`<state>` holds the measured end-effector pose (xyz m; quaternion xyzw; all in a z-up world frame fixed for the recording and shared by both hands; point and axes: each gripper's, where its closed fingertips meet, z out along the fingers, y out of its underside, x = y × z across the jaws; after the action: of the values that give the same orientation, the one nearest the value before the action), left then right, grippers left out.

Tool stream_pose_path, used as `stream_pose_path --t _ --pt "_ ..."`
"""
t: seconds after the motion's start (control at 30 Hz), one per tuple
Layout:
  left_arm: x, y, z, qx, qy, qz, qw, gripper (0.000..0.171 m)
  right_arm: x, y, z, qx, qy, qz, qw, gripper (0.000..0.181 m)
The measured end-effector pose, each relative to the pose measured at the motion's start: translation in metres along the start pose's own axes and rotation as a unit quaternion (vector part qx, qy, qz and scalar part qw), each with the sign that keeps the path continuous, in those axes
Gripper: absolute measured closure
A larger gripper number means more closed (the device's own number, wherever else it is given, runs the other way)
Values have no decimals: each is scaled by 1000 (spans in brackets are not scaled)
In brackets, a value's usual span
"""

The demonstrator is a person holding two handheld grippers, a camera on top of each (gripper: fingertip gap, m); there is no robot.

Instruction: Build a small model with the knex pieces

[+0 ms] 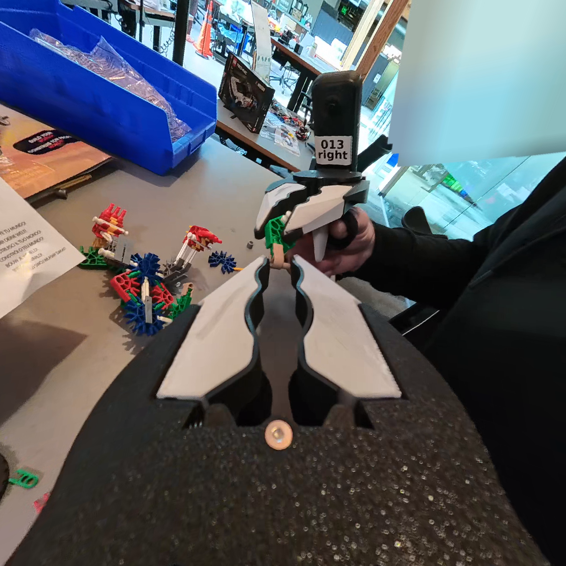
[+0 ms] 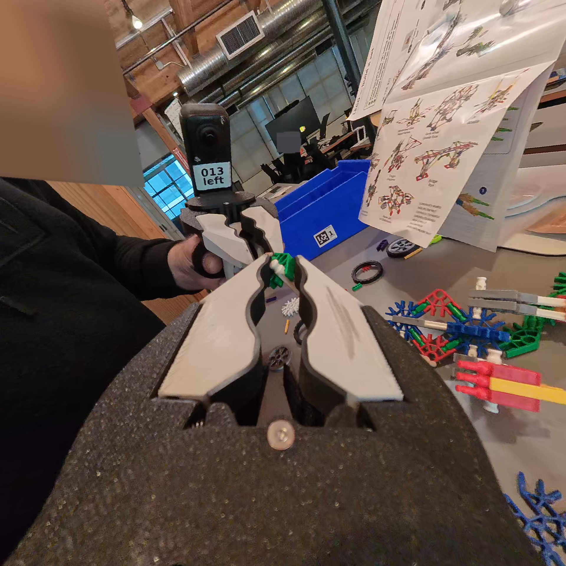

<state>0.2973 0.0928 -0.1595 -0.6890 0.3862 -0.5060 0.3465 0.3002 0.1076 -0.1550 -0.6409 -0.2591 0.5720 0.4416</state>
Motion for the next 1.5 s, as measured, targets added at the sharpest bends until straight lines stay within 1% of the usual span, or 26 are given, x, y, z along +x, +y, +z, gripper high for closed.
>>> stream_pose_path --t 0.17,0.3,0.4,0.43,0.53,0.67,0.7,0.77,0.83,0.87,0.9,0.93,1.0,1.07,1.1,1.17,1.27,1.37,1.43,1.5 --pt "4 -5 -4 21 37 -63 997 161 -5 -4 1 15 4 -38 999 167" --pt "6 -8 -8 43 77 -137 987 162 -9 -6 4 20 14 -72 997 167" --pt "9 -8 -11 51 94 -166 980 162 -11 -5 6 20 15 -79 997 167" --pt "8 -6 -11 50 88 -160 982 162 -11 -4 7 18 16 -73 997 167" --pt "7 -2 -14 39 65 -128 989 162 -11 0 10 14 18 -49 999 166" --pt "7 -3 -17 41 34 -84 995 162 -12 -1 12 30 14 -14 999 166" --pt "4 -2 -18 37 12 -61 997 161 -10 0 12 32 18 -1 999 164" --pt "-1 2 -20 22 -29 -1 999 161 -3 1 11 37 32 28 998 151" --pt "-3 1 -23 19 -65 48 997 161 3 4 10 38 51 47 997 149" --pt "-5 1 -24 13 -88 82 993 161 5 6 10 36 56 54 996 145" --pt "-5 2 -25 3 -110 121 987 161 5 7 10 36 60 62 996 145" --pt "-9 4 -27 -12 -145 166 975 161 5 9 10 37 63 73 995 145" --pt "-15 7 -29 -46 -203 268 941 162 5 12 12 37 63 106 992 145" --pt "-12 8 -31 -60 -230 341 909 162 6 16 16 39 68 135 988 144" --pt "-10 8 -30 -64 -234 361 900 162 4 17 17 43 65 146 986 144" --pt "-7 9 -31 -66 -239 385 889 162 1 19 22 51 61 166 983 143" --pt "-1 9 -35 -53 -225 380 896 162 -7 20 31 62 53 173 982 143" --pt "2 9 -41 -44 -211 361 907 162 -15 18 35 76 45 168 982 153" --pt "0 12 -45 -48 -215 363 905 162 -17 18 37 84 48 165 981 160" --pt "1 14 -47 -49 -219 369 902 162 -19 19 39 85 46 173 980 160"
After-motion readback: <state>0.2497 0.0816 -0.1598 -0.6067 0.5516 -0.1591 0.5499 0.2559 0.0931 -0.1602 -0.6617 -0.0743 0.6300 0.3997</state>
